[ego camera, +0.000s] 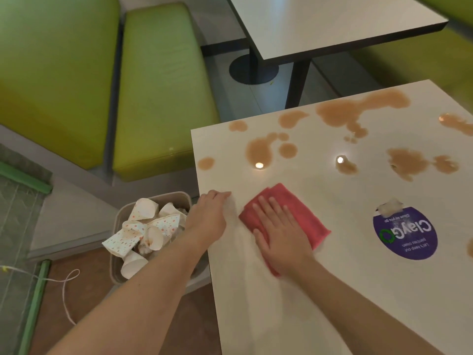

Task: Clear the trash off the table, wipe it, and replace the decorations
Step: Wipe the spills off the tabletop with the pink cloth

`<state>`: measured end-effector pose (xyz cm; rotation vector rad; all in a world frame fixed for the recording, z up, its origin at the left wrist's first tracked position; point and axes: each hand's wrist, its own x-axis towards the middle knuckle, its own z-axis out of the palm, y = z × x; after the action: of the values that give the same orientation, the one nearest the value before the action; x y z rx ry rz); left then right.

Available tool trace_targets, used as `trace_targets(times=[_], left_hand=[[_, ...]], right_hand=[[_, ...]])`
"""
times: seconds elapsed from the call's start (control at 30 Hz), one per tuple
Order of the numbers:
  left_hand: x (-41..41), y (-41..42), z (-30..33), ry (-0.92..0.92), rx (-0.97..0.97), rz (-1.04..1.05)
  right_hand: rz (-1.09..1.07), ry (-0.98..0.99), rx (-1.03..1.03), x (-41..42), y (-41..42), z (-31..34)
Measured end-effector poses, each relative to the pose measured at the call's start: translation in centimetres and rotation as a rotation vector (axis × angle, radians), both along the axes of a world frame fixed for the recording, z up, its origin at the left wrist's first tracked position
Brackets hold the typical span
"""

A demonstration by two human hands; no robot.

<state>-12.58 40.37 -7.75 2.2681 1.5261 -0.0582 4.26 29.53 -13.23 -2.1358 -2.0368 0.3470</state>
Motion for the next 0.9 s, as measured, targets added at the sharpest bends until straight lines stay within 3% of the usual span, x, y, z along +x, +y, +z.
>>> trace_targets(times=[0.17,0.27,0.37,0.53,0.73,0.83,0.9], left_hand=[[-1.6,1.2,-0.4,0.015,0.004,0.229],[-1.7,3.2,-0.1,0.087,-0.012,0.342],[-1.4,5.8,0.1,0.226,-0.031,0.348],[-0.6,8.1,0.2,0.247,-0.110,0.360],[-1.1,9.2,0.5,0.262,-0.145,0.358],[-1.8,8.9,0.2,0.233,-0.130,0.316],[-2.0,8.5,0.0,0.223,-0.101,0.309]], right_hand=[[-0.332,-0.032,-0.020,-0.5,5.5,0.2],[-0.106,0.023,-0.023,-4.9,3.9,0.6],[0.088,0.033,-0.015,-3.9,3.4,0.8],[-0.229,-0.046,-0.064,-0.3,8.5,0.3],[0.050,0.016,0.022,-4.9,6.7,0.2],[0.004,0.034,0.001,-3.0,10.8,0.2],[-0.080,0.149,0.012,-2.3,15.0,0.6]])
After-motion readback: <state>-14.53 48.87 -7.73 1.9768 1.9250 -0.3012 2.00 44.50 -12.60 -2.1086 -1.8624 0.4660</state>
